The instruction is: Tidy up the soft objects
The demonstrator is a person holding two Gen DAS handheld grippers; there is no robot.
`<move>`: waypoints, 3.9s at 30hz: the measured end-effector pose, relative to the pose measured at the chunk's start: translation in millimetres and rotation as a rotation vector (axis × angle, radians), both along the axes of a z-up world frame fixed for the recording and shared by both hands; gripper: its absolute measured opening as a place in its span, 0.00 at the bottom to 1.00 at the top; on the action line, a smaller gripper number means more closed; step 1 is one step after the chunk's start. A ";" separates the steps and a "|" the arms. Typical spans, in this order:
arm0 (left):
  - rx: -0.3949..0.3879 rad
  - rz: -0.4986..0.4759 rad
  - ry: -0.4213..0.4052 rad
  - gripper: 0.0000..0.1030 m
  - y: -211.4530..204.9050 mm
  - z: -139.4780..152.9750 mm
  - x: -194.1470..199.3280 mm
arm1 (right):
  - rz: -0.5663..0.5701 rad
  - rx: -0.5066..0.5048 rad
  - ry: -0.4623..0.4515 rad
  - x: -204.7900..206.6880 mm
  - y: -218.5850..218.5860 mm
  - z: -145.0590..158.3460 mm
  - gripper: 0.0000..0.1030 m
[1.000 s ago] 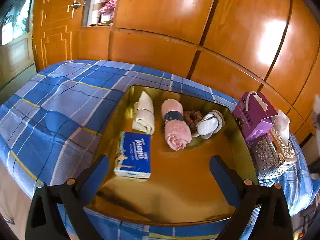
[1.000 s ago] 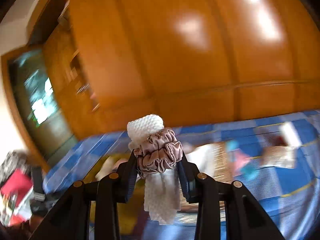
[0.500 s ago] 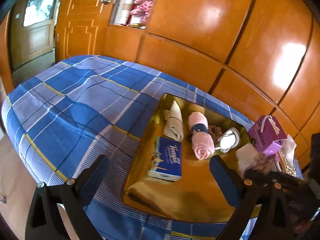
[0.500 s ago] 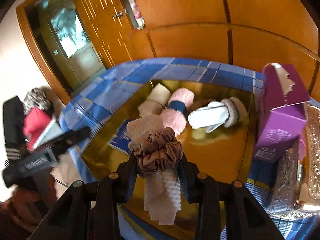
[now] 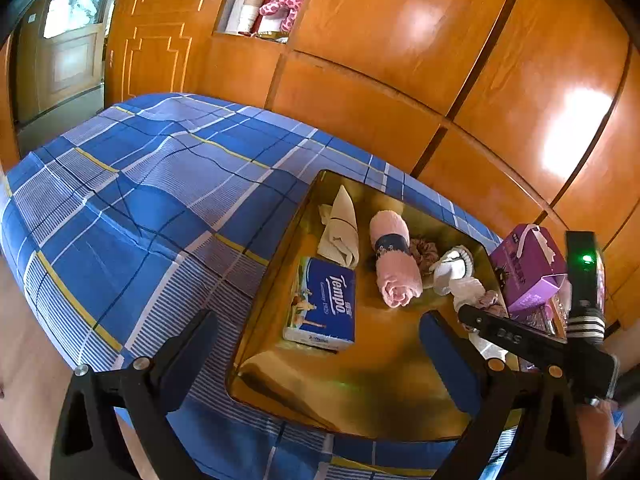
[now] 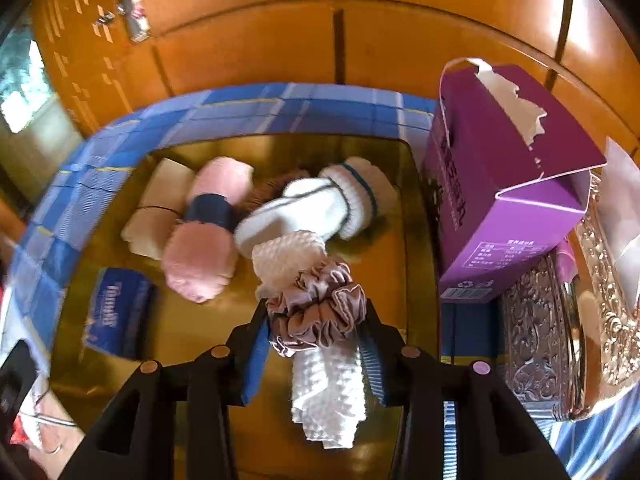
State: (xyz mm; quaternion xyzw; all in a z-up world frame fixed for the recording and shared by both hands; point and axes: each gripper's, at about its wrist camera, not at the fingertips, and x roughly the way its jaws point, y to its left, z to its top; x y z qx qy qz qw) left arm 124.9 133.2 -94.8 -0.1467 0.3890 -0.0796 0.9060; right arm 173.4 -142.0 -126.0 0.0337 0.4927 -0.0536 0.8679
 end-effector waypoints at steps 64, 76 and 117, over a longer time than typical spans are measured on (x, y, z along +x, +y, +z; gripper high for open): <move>0.029 -0.514 -0.005 1.00 -181.8 48.2 -25.7 | -0.339 0.329 -0.260 -124.1 -328.6 11.3 0.54; 0.073 -0.506 0.007 1.00 -191.4 51.3 -27.4 | -0.187 0.438 -0.126 -51.6 -339.3 -30.2 0.24; 0.621 -0.638 0.062 1.00 -574.5 -21.0 -24.4 | -0.655 0.520 -0.659 -260.5 -447.9 -48.9 0.41</move>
